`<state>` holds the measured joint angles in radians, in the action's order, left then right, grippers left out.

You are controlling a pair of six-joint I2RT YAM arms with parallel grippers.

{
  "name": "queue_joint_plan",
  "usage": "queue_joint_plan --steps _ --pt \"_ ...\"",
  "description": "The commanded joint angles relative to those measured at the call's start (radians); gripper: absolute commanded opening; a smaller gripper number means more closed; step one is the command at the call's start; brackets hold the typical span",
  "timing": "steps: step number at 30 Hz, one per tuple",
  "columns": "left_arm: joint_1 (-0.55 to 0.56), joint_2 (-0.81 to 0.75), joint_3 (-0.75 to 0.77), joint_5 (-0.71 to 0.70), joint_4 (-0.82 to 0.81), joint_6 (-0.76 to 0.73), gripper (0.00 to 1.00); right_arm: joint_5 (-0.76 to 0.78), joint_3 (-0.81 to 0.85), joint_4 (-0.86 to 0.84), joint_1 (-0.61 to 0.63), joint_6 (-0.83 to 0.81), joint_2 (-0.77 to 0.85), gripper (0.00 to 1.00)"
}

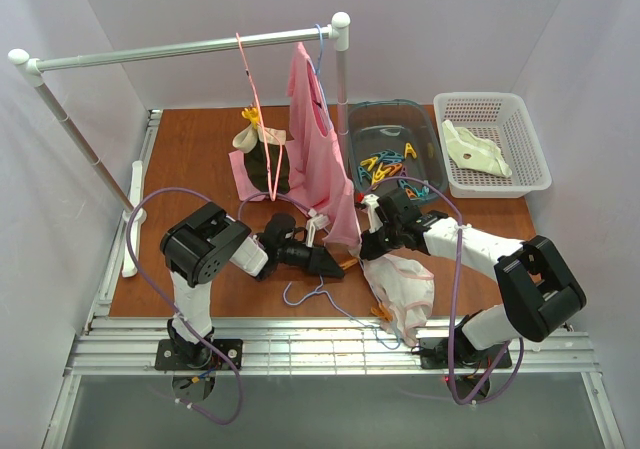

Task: Clip the underwear to the hanger
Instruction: Clamp the underwear onto the hanger.

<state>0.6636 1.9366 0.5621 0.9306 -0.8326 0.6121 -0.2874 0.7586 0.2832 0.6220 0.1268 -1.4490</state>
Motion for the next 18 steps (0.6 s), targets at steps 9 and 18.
queue_joint_plan --steps 9,18 --pt "-0.013 0.008 0.048 0.071 -0.083 0.031 0.0 -0.016 0.025 0.005 -0.004 -0.01 -0.007 0.01" --pt "-0.028 0.042 0.018 0.079 -0.157 0.097 0.0 -0.007 0.019 0.013 -0.004 -0.012 0.016 0.01"
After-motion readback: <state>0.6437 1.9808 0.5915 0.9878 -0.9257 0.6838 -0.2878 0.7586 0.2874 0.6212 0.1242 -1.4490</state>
